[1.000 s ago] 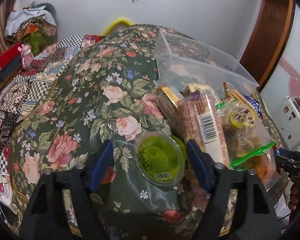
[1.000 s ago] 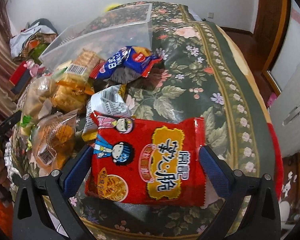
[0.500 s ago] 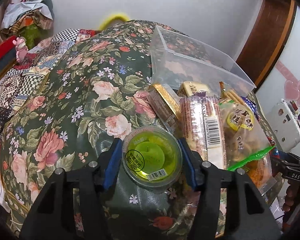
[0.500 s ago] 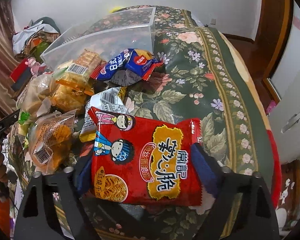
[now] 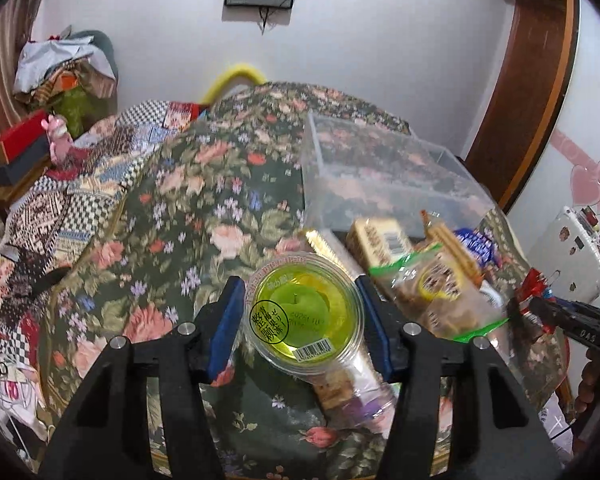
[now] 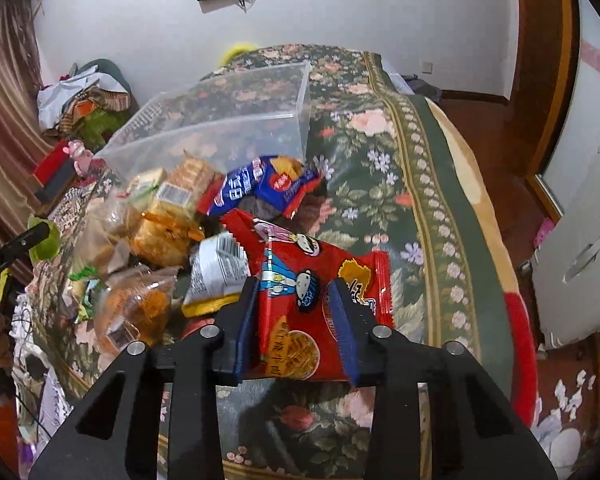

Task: Organize snacks
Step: 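Drop jelly cup into clear box with left tool while right tool drops red bag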

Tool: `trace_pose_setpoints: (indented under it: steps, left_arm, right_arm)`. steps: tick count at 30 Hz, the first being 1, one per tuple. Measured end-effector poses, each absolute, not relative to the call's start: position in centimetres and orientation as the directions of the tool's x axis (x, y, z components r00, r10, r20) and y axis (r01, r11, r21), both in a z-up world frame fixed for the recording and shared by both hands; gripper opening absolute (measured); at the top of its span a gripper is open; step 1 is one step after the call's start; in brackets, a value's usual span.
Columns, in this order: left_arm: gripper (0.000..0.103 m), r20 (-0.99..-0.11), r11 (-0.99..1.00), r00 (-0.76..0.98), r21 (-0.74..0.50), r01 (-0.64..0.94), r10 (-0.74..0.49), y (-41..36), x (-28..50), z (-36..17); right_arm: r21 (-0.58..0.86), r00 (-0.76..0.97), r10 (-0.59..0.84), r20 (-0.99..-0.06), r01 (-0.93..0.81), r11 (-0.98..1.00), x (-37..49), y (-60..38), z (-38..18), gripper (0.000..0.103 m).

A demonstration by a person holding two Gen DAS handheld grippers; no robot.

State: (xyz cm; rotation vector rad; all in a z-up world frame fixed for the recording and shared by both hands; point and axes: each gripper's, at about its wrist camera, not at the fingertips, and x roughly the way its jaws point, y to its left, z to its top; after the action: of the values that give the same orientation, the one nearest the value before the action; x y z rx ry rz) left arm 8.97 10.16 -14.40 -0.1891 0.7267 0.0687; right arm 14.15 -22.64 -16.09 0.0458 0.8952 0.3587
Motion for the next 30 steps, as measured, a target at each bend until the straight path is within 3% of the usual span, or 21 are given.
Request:
trace_pose_setpoints:
  steps: [9, 30]
  left_arm:
    - [0.056, -0.631, 0.984, 0.776, -0.145, -0.104, -0.011, 8.8, 9.4, -12.0]
    - [0.056, -0.548, 0.992, 0.835, -0.125, -0.030, -0.044, 6.2, 15.3, -6.4]
  right_arm:
    - [0.157, 0.626, 0.332, -0.706, -0.318, 0.935, 14.0, -22.2, -14.8, 0.014]
    - [0.165, 0.765, 0.397, -0.507, -0.366, 0.916, 17.8, -20.5, -7.1, 0.012]
